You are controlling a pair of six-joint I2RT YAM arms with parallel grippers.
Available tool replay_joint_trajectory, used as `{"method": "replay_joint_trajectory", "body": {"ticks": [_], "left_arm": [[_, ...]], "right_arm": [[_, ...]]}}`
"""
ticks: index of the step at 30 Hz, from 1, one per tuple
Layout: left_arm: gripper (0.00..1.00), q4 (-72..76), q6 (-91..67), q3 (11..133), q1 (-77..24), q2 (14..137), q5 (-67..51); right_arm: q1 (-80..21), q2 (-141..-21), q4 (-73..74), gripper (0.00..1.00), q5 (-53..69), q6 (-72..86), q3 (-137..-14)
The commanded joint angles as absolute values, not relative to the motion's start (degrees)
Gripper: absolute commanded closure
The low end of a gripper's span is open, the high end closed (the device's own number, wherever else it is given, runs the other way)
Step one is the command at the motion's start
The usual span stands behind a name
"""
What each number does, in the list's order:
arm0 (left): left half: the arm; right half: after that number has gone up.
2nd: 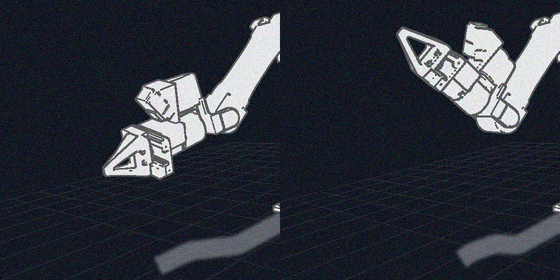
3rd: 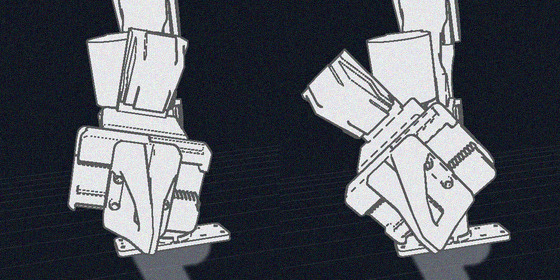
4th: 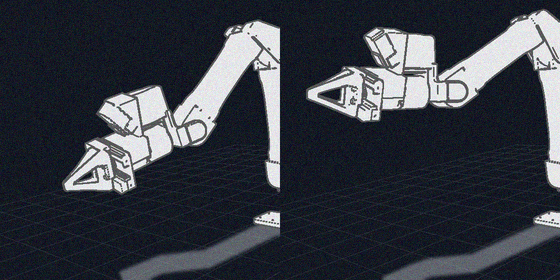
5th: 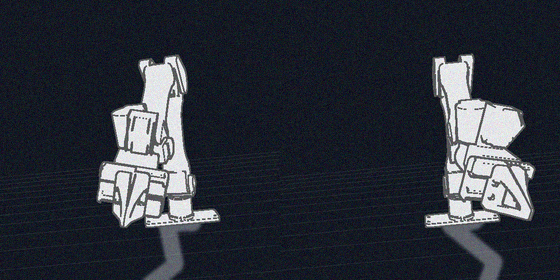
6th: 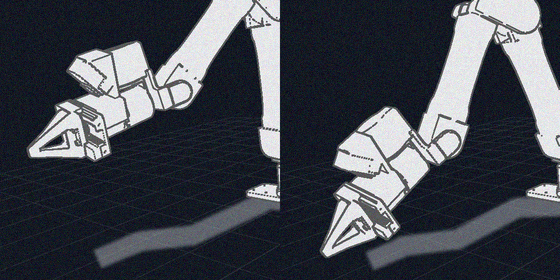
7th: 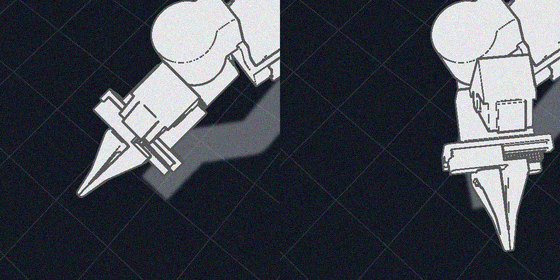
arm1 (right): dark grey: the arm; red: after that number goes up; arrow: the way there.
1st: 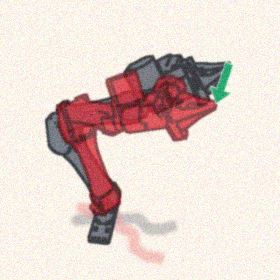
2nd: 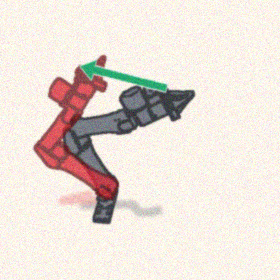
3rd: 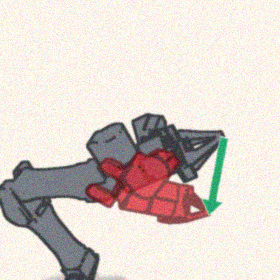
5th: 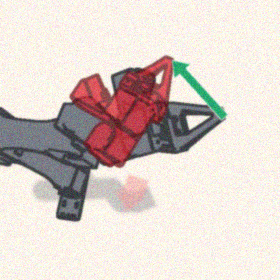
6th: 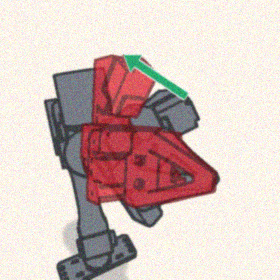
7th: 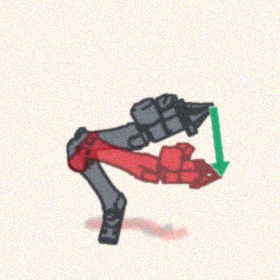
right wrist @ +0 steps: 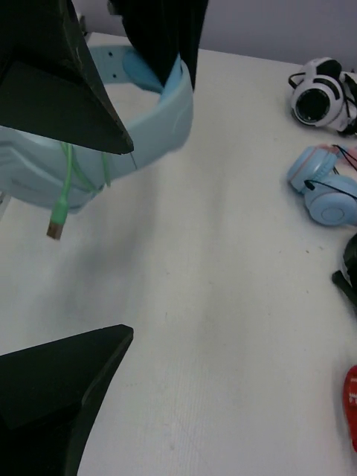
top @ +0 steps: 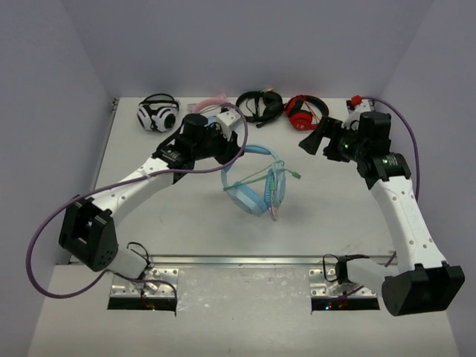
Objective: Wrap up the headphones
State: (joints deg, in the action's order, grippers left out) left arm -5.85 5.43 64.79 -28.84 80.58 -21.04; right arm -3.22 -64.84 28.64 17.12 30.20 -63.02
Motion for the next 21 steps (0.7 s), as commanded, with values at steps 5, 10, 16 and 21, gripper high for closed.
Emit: {"method": "replay_joint_trajectory", "body": {"ticks": [5, 10, 16, 21], "left_arm": [[0.99, -2.5, 4.3, 68.6, -28.4, 87.1, -37.0], [0.99, -3.7, 5.1, 69.4, -30.2, 88.9, -35.4], [0.99, -2.7, 4.0, 69.0, -30.5, 88.9, -35.8], [0.97, -1.4, 3.3, 67.9, -30.6, 87.4, -36.1]], "right_arm": [[-17.0, -70.9, 35.6, 0.07, 15.8, 23.2, -72.4], [-22.5, -77.0, 39.2, 0.15, 8.5, 21.5, -74.4], [-27.7, -79.8, 38.3, 0.18, 5.2, 17.2, -72.4], [-28.2, -81.5, 35.7, 0.37, 4.8, 13.5, -70.5]]}}
